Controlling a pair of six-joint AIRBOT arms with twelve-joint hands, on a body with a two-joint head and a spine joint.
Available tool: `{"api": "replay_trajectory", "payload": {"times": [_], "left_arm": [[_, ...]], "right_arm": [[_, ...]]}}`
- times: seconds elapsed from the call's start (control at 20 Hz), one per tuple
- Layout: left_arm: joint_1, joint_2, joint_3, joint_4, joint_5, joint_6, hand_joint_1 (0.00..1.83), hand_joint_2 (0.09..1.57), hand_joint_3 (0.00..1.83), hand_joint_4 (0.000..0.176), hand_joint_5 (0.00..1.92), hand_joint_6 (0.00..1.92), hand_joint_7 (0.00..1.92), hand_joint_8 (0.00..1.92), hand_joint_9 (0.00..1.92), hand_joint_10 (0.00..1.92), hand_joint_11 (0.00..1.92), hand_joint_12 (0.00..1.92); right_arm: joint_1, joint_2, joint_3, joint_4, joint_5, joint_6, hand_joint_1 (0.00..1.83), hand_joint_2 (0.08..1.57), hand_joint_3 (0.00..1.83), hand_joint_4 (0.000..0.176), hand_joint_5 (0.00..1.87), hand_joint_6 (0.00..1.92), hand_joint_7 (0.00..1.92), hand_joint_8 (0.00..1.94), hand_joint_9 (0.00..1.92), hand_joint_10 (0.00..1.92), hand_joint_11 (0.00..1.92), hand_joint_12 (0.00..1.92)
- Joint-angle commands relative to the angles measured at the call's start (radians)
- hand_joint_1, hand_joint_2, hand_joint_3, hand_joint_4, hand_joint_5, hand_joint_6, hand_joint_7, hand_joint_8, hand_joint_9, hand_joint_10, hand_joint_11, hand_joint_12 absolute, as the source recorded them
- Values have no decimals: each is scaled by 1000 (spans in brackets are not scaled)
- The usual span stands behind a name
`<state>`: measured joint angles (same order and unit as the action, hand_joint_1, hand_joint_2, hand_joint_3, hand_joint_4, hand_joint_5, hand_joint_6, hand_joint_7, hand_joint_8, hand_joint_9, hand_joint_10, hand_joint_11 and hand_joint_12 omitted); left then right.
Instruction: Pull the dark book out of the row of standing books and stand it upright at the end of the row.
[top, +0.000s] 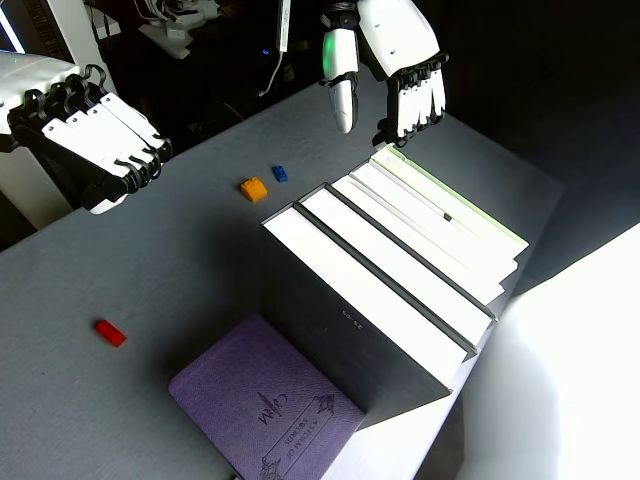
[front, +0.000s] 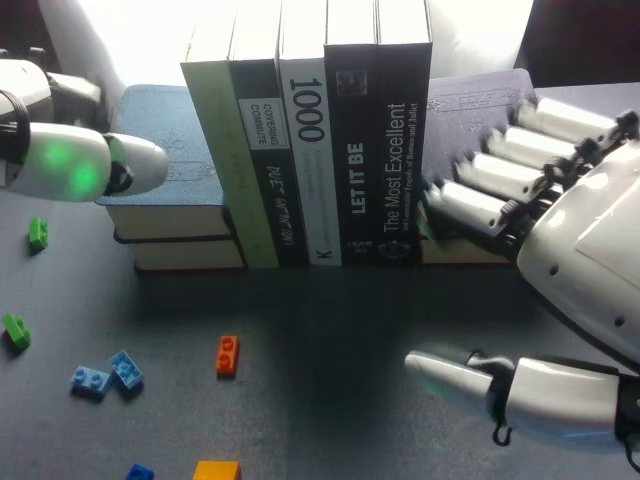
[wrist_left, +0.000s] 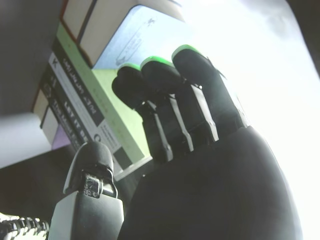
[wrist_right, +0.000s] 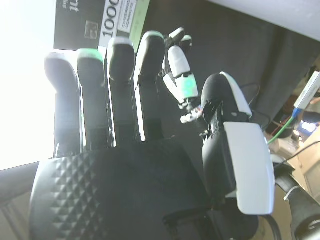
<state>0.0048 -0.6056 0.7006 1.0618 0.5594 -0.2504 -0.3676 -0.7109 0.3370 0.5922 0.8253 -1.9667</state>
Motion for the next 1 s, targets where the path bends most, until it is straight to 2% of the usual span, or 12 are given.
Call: {"api": "replay_trajectory", "payload": {"times": [0.0,0.05,0.1,0.15,0.3,0.4,0.5,0.6,0.7,0.75,0.8,0.95], "left_arm": [[-11,11,-1,56,-27,3,0,1228,12,54,3,2,24,0,33,5,0,195],[-10,11,-1,56,-27,3,0,1232,6,56,28,8,35,3,46,7,0,280],[-10,11,-1,56,-27,3,0,1221,0,64,22,4,48,4,60,9,0,332],[-10,11,-1,56,-27,3,0,1230,3,62,15,1,47,1,33,8,0,276],[-10,11,-1,56,-27,3,0,1229,1,73,0,0,2,0,0,0,0,81],[-10,11,-1,56,-27,3,0,1236,2,79,0,0,0,0,0,0,0,115],[-10,11,-1,56,-27,3,0,1236,1,74,0,0,0,0,0,0,0,87],[-10,11,0,56,-27,3,0,1238,1,77,0,0,0,0,0,0,0,129],[-12,11,0,56,-27,2,0,1238,0,66,0,0,15,4,0,0,0,92],[-13,11,1,56,-27,2,0,1222,0,62,0,0,2,0,0,0,0,59],[-14,11,1,56,-27,2,0,1217,0,56,0,0,0,0,0,0,0,11],[-16,11,1,56,-27,2,0,1234,3,65,0,0,12,4,8,3,40,22]], "right_arm": [[6,5,-8,-55,93,4,0,1099,22,0,214,20,192,6,149,22,0,272],[6,5,-8,-55,92,4,0,1122,20,0,212,12,181,2,141,12,0,239],[7,4,-8,-55,92,4,0,1124,13,0,176,10,132,6,86,13,0,60],[10,4,-8,-55,92,4,0,1124,10,0,177,11,134,10,93,19,6,29],[31,1,-8,-55,93,5,0,1117,0,0,193,1,166,5,120,2,0,68],[50,-1,-8,-55,93,5,0,1105,0,0,188,2,151,2,80,0,0,12],[73,-7,-8,-55,92,3,0,1098,0,0,202,10,144,3,54,0,0,0],[96,-28,-4,-54,102,-38,0,1095,0,17,234,22,122,0,21,0,0,0],[116,-73,12,-49,130,-86,0,1088,0,57,356,28,122,0,0,0,0,0],[131,-98,26,-32,134,-99,0,1096,1,61,411,41,126,1,0,0,0,0],[151,-126,44,-9,137,-106,0,1100,3,59,437,48,133,4,0,0,0,0],[201,-182,94,7,145,-99,0,1112,4,27,578,49,147,2,0,0,0,0]]}}
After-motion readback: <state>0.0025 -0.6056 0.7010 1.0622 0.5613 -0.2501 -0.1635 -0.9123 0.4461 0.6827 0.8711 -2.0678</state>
